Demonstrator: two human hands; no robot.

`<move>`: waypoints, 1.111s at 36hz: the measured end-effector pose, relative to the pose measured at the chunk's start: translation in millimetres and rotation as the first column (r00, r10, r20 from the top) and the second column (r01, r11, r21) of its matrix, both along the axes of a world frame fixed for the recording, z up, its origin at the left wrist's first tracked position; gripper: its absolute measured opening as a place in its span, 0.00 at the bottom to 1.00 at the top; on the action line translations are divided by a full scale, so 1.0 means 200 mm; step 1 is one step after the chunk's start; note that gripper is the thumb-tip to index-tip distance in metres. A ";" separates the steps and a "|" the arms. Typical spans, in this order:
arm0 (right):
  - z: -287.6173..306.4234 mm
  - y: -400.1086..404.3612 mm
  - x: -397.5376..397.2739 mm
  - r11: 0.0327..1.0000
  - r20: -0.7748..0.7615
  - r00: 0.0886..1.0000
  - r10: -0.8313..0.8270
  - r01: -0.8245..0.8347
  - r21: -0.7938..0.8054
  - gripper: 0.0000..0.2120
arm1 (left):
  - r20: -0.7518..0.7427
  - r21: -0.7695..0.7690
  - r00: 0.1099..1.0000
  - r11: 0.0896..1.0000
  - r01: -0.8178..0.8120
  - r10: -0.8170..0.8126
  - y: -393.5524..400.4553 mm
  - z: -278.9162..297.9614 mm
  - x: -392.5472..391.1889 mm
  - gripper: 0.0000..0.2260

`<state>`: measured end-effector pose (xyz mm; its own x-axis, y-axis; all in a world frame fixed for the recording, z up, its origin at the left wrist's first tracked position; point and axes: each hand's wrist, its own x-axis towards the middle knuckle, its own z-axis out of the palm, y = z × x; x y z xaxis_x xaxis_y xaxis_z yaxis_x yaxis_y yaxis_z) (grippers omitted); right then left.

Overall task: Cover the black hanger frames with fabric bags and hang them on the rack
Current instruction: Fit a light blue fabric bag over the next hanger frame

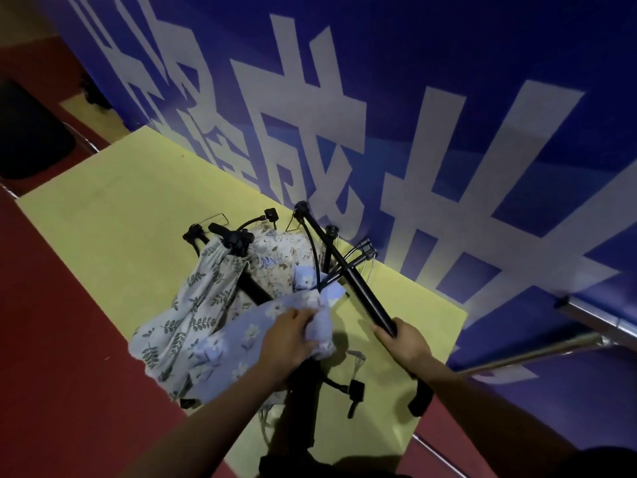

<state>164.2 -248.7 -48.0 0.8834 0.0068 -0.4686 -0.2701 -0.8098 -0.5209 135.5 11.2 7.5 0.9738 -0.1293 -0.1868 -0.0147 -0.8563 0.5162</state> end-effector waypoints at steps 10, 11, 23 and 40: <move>0.09 0.07 0.00 0.970 0.080 0.991 -0.103 0.082 0.230 0.19 | 0.199 -0.267 0.854 0.865 -0.424 0.480 0.22 0.15 0.10 0.12; 0.11 0.07 0.01 0.963 0.092 0.989 -0.112 0.085 0.256 0.20 | 0.205 -0.280 0.831 0.844 -0.457 0.517 0.24 0.18 0.11 0.11; 0.51 0.17 0.00 0.939 0.325 0.945 0.045 -0.151 0.308 0.08 | 0.077 -0.219 0.808 0.800 -0.558 0.585 0.36 0.26 0.16 0.19; 0.87 0.17 -0.01 0.908 0.449 0.867 -0.217 0.010 0.420 0.07 | -0.148 -0.158 0.926 0.916 -0.369 0.348 0.31 0.23 0.21 0.16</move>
